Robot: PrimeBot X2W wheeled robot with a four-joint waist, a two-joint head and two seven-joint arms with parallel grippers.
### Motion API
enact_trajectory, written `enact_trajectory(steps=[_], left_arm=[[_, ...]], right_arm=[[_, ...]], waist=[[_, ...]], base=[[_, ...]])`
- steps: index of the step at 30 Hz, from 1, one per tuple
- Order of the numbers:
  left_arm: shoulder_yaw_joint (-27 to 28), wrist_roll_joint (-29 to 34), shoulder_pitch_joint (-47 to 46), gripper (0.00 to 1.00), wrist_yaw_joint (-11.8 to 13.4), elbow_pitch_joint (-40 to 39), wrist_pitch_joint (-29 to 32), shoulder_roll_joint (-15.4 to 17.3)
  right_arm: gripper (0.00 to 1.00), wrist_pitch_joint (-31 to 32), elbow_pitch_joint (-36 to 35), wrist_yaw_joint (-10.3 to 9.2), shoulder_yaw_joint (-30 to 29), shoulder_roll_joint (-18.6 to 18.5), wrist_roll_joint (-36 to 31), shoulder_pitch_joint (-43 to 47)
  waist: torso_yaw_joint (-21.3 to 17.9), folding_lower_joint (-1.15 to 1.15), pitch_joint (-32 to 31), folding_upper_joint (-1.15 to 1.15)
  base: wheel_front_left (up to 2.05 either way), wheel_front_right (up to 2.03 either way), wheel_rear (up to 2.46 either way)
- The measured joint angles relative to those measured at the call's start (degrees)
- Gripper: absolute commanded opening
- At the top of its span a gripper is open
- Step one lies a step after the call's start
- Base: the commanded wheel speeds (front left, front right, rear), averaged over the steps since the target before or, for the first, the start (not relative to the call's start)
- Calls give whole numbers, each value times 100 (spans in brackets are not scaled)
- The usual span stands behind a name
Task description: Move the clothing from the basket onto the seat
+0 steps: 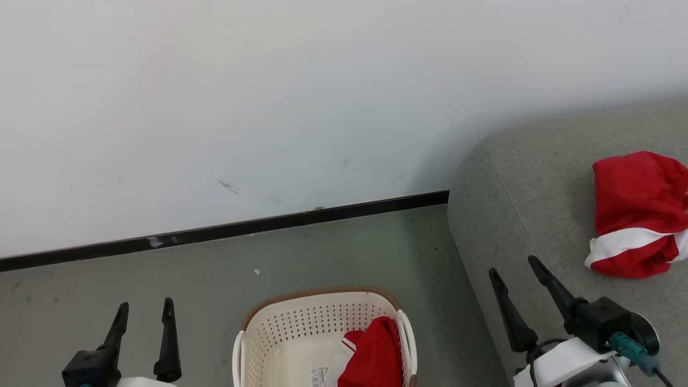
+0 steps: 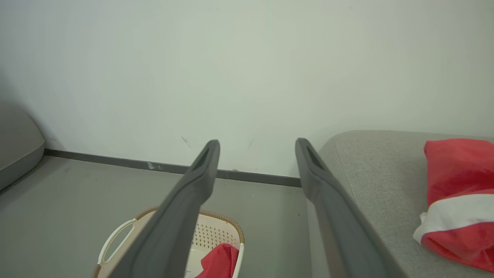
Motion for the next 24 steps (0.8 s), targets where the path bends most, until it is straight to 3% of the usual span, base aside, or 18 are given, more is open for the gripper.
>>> enact_trajectory(steps=[24], left_arm=[[77, 42, 163, 100, -116, 40, 0, -8]], right_arm=[[100, 0, -237, 0, 9, 108, -78, 455]], waist=[[56, 0, -203, 0]], base=[[0, 0, 0]])
